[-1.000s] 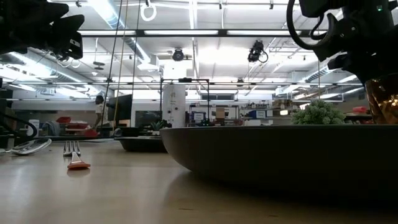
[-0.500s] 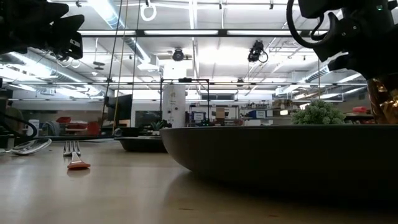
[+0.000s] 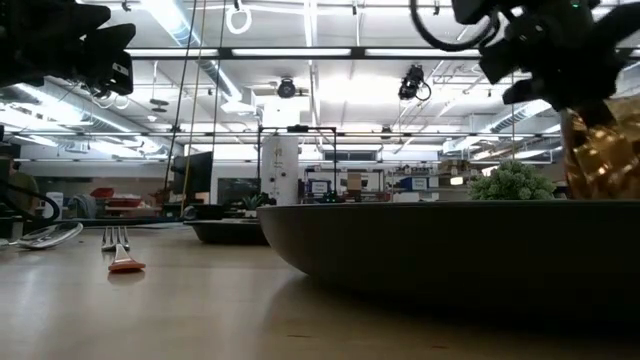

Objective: Pick and place plate/cup/fork/spoon on tray
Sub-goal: Put the brown cup on the black tray

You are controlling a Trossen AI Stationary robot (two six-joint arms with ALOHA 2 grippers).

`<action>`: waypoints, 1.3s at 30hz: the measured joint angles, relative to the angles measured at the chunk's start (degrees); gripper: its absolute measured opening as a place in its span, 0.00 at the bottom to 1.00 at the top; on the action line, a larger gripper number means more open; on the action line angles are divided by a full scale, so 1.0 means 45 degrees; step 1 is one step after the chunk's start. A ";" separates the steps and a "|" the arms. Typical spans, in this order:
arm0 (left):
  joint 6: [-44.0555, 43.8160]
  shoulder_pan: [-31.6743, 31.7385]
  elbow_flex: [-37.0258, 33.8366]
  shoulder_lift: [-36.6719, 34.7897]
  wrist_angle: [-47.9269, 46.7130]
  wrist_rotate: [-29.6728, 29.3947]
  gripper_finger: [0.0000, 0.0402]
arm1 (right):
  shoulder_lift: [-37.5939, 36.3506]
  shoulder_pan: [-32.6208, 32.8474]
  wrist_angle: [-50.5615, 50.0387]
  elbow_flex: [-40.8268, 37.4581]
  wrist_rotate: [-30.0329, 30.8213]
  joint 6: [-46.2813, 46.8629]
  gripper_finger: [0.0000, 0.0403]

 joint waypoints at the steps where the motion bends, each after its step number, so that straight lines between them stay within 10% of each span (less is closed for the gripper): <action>1: 0.0001 0.0000 -0.0001 0.0001 0.0003 0.0000 0.35 | 0.0001 -0.0269 -0.0194 0.0214 -0.0028 -0.0207 0.04; 17: 0.0000 0.0001 -0.0005 0.0000 0.0003 -0.0001 0.35 | 0.0565 -0.7530 0.1261 0.1890 -0.0015 -0.2676 0.04; 39: 0.0005 -0.0004 -0.0005 0.0005 -0.0001 0.0000 0.35 | 0.8299 -1.2857 -0.1131 1.0215 -0.0081 -0.4972 0.04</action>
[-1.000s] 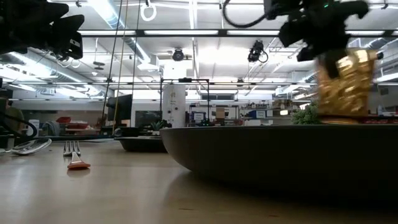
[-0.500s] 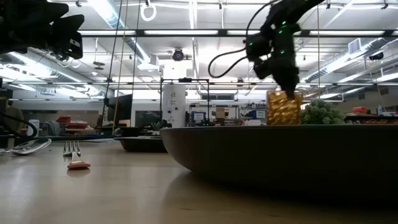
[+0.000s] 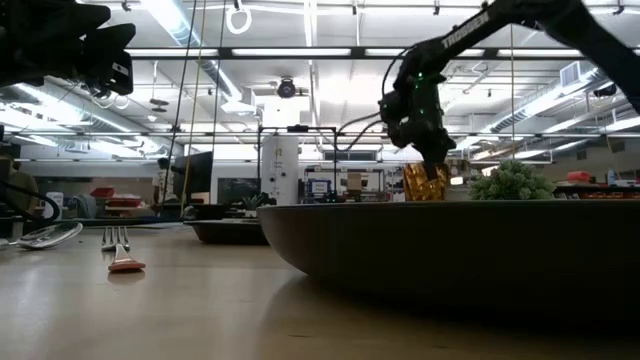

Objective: Pick and place plate/cup/fork/spoon on tray
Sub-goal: Put the brown cup on the black tray

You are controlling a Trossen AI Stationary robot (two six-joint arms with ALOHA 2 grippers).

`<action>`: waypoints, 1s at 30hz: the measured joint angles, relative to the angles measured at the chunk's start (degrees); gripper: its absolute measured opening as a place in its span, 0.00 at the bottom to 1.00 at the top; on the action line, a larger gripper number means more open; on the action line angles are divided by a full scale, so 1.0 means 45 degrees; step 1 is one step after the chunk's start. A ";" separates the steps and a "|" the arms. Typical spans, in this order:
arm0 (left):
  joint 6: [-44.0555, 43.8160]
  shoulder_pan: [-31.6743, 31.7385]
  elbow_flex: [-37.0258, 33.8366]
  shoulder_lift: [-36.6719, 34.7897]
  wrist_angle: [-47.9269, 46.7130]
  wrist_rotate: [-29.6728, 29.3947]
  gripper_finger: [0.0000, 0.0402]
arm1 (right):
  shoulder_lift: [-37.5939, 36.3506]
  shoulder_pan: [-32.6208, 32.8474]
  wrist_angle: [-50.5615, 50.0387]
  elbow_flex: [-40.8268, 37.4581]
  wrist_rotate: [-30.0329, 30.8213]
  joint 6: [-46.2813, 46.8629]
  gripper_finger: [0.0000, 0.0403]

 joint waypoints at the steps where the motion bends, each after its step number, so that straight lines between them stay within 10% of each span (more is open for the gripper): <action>1: 0.0000 0.0005 0.0005 0.0000 0.0005 0.0000 0.35 | 0.0208 -0.0080 -0.0195 0.0171 0.0007 0.0005 0.04; 30: -0.0004 0.0003 0.0002 0.0000 0.0003 -0.0001 0.35 | 0.0589 -0.0755 -0.0593 0.0422 0.0185 -0.0699 0.04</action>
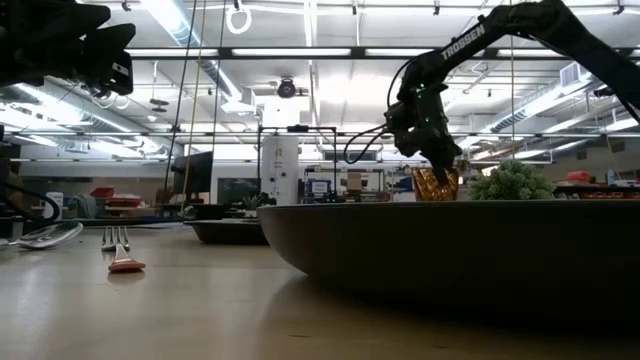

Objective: Pick and place plate/cup/fork/spoon on tray
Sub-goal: Put the brown cup on the black tray

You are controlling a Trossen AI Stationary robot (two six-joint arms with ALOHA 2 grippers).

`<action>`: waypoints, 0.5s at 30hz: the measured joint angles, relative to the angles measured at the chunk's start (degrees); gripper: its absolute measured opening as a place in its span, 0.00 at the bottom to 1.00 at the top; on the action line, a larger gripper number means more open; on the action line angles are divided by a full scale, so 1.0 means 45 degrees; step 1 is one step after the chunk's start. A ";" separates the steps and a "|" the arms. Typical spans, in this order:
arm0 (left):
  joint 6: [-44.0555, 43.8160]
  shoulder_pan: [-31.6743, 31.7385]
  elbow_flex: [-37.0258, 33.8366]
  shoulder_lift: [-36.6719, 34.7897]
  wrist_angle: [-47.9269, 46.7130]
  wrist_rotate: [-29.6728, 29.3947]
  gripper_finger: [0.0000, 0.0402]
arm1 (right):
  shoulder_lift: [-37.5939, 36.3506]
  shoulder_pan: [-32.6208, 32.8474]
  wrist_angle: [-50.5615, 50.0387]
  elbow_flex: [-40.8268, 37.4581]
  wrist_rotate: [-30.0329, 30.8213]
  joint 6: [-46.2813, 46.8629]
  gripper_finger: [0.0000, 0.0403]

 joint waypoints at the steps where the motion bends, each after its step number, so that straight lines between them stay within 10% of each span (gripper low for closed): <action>1: 0.0004 -0.0002 0.0002 0.0000 0.0002 0.0000 0.35 | 0.0000 0.0018 0.0007 0.0000 -0.0051 0.0000 0.04; 15: 0.0003 0.0001 0.0002 -0.0005 0.0002 -0.0002 0.35 | 0.0000 0.0088 -0.0050 -0.0009 -0.0188 -0.0070 0.21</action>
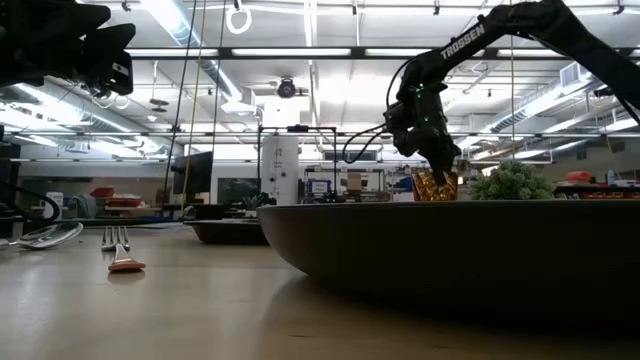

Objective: Pick and place plate/cup/fork/spoon on tray
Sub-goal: Put the brown cup on the black tray, then put the black plate on the black tray

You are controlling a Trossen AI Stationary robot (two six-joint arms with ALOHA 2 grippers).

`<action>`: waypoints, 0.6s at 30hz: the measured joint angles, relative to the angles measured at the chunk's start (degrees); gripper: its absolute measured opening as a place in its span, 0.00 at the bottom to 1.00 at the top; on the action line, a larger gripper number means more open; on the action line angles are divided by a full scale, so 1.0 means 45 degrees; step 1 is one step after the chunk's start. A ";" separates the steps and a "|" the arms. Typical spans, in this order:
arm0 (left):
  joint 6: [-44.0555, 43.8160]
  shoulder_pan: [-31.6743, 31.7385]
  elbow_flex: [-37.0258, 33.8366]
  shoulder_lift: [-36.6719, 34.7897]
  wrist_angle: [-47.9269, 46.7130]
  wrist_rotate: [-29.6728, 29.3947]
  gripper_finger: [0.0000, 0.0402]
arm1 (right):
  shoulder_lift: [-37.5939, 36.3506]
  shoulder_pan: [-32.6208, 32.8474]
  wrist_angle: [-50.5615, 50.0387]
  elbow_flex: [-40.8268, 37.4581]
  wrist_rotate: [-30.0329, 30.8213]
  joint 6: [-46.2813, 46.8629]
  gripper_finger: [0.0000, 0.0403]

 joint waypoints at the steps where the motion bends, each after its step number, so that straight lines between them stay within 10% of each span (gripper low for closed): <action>1: 0.0001 -0.0003 0.0001 0.0001 0.0000 -0.0002 0.35 | 0.0000 0.0000 -0.0072 0.0005 0.0001 -0.0045 0.22; 18: 0.0001 -0.0001 -0.0001 0.0002 0.0000 -0.0001 0.35 | -0.2470 0.1138 0.0030 0.0005 -0.0168 0.0737 0.22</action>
